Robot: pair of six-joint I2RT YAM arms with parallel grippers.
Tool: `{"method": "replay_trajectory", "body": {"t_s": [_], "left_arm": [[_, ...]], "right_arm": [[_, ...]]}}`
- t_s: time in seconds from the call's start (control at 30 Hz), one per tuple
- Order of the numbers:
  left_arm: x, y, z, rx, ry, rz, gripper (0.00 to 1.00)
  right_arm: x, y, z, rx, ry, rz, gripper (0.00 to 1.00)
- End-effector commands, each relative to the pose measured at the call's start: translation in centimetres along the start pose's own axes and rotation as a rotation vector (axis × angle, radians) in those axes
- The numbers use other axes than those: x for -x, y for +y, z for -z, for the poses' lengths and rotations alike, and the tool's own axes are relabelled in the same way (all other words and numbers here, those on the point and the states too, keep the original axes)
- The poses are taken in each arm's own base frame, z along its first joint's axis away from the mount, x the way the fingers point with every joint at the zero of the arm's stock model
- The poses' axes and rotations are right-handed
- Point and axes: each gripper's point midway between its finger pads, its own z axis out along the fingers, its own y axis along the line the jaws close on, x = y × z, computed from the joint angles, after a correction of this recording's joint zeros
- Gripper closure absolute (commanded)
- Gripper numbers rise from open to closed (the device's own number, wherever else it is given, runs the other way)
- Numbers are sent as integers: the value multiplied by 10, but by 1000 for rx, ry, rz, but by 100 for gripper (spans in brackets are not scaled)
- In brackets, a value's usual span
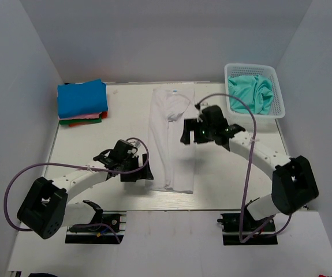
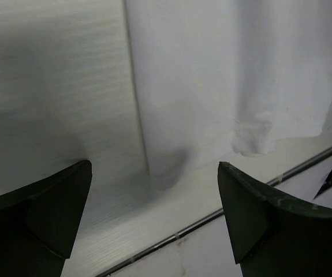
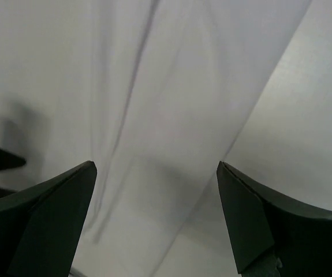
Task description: Fold and stack the t-shirts
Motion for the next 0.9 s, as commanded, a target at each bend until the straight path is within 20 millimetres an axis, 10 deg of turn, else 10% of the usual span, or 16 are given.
{"method": "replay_trajectory", "body": {"t_s": [0.0, 0.3, 0.7, 0.87], "left_arm": [[-24, -9, -2, -50, 82, -7, 0], [-64, -1, -13, -26, 167, 34, 30], [-64, 14, -20, 90, 133, 64, 54], [-55, 15, -24, 122, 111, 62, 73]], "right_arm": [[-87, 6, 11, 35, 179, -123, 10], [-223, 32, 71, 145, 456, -220, 10], [-238, 26, 44, 74, 479, -200, 18], [-235, 26, 39, 64, 503, -165, 59]]}}
